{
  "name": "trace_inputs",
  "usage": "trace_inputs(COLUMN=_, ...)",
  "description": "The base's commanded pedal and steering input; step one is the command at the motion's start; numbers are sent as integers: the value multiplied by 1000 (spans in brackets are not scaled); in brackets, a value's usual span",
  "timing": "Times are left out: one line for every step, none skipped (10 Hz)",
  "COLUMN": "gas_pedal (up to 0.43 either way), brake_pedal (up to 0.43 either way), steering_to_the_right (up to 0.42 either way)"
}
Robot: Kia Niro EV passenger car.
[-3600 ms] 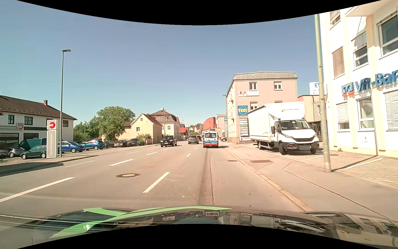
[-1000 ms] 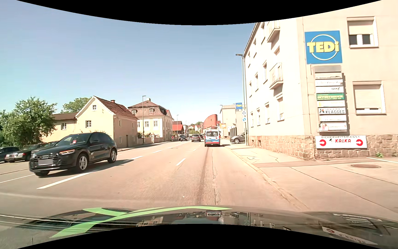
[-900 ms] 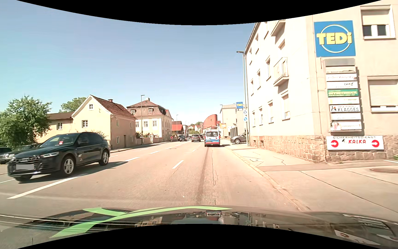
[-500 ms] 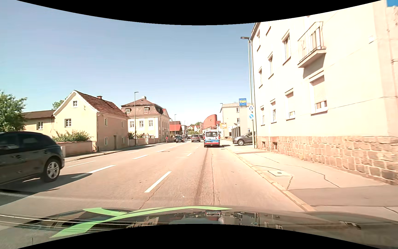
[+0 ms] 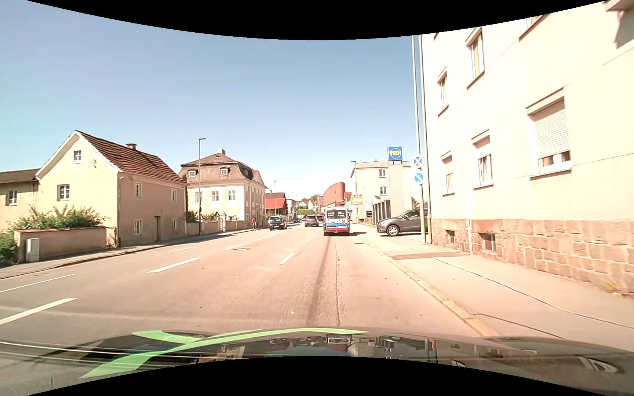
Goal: Follow the waypoints while adhering to traffic rules and regulations
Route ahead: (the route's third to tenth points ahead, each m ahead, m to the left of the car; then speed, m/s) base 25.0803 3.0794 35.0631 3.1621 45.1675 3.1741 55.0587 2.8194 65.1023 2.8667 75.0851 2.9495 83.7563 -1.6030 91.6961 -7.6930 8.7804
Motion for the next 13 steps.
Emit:
trace_inputs(gas_pedal=130, brake_pedal=0, steering_to_the_right=-2)
trace_inputs(gas_pedal=150, brake_pedal=0, steering_to_the_right=-2)
trace_inputs(gas_pedal=150, brake_pedal=0, steering_to_the_right=-2)
trace_inputs(gas_pedal=150, brake_pedal=0, steering_to_the_right=-2)
trace_inputs(gas_pedal=150, brake_pedal=0, steering_to_the_right=-1)
trace_inputs(gas_pedal=138, brake_pedal=0, steering_to_the_right=-3)
trace_inputs(gas_pedal=87, brake_pedal=0, steering_to_the_right=-3)
trace_inputs(gas_pedal=79, brake_pedal=0, steering_to_the_right=-3)
trace_inputs(gas_pedal=79, brake_pedal=0, steering_to_the_right=-4)
trace_inputs(gas_pedal=79, brake_pedal=0, steering_to_the_right=-4)
trace_inputs(gas_pedal=79, brake_pedal=0, steering_to_the_right=-5)
trace_inputs(gas_pedal=79, brake_pedal=0, steering_to_the_right=-6)
trace_inputs(gas_pedal=79, brake_pedal=0, steering_to_the_right=-6)
